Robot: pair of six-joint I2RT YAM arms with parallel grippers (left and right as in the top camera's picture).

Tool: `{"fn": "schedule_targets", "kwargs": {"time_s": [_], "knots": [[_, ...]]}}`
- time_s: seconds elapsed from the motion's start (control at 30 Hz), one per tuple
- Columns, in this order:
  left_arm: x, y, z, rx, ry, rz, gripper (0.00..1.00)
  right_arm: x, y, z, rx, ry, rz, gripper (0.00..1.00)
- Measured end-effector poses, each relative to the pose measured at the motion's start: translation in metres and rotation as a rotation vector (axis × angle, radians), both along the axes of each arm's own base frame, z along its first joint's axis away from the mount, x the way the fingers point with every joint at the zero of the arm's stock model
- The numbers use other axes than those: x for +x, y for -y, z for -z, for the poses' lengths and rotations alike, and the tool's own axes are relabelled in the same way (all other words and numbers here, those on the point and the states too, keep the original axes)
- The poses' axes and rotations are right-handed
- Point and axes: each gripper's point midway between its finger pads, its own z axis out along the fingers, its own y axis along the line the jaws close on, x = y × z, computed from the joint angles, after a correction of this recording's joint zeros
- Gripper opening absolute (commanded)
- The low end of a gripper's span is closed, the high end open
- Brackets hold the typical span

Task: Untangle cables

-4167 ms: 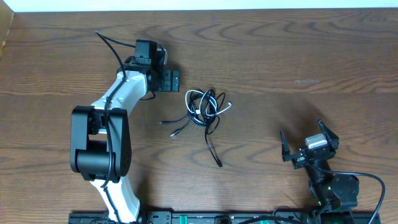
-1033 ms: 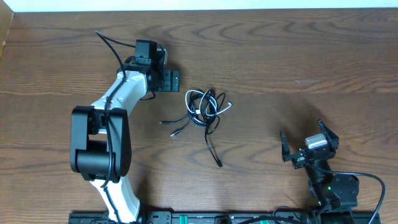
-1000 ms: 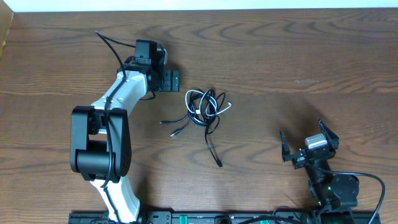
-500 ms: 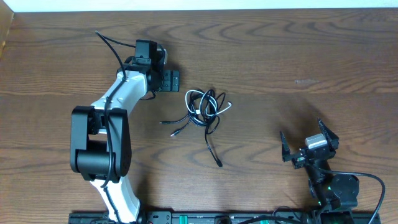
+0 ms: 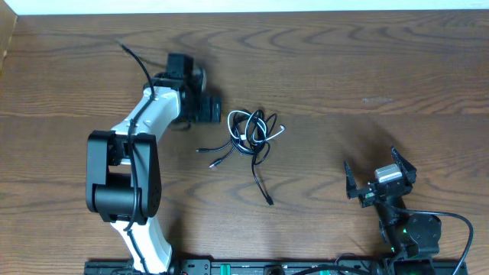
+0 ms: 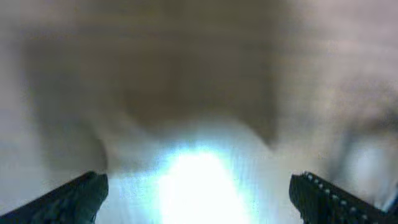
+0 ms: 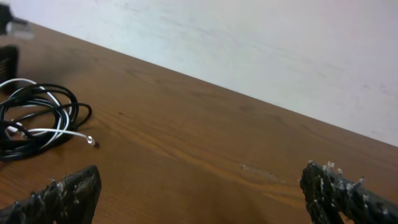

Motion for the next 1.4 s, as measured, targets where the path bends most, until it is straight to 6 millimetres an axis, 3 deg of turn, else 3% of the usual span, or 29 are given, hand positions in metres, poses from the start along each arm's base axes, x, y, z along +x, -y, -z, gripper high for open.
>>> {"fn": "schedule_targets", "kwargs": {"time_s": [0.13,0.23,0.47,0.57,0.63,0.8,0.97,1.07,1.2,1.3,1.4], "knots": [[-0.029,-0.010,-0.005,-0.005,-0.115,-0.035,0.98,0.000,0.000,0.000,0.000,-0.001,0.000,0.99],[-0.040,-0.022,-0.032,-0.008,-0.113,-0.072,0.98,0.000,0.000,0.000,0.000,-0.001,0.000,0.99],[-0.071,-0.028,-0.160,-0.057,0.143,-0.163,0.98,0.000,0.000,0.000,0.000,-0.002,0.000,0.99],[-0.100,-0.028,-0.198,-0.080,0.211,-0.185,0.98,0.000,0.000,0.000,0.000,-0.002,0.000,0.99],[-0.124,-0.028,-0.211,-0.085,0.213,-0.199,0.98,0.000,-0.001,0.000,0.005,-0.002,-0.006,0.99],[-0.172,-0.029,-0.221,-0.091,0.157,-0.221,0.99,-0.008,-0.024,-0.003,0.133,-0.033,-0.138,0.99],[-0.196,-0.029,-0.218,-0.093,0.091,-0.234,0.39,-0.018,-0.043,-0.002,0.372,-0.151,-0.241,0.99],[-0.197,-0.029,-0.217,-0.093,0.087,-0.232,0.14,-0.027,-0.051,0.000,0.482,-0.261,-0.275,0.99],[-0.195,-0.028,-0.209,-0.094,0.080,-0.229,0.13,-0.046,-0.057,0.003,0.562,-0.465,-0.264,0.99],[-0.194,-0.028,-0.199,-0.091,0.065,-0.229,0.16,-0.061,-0.058,-0.015,0.578,-0.585,-0.246,0.99],[-0.188,-0.027,-0.190,-0.090,0.052,-0.224,0.45,-0.075,-0.059,-0.038,0.566,-0.711,-0.224,0.99]]}}
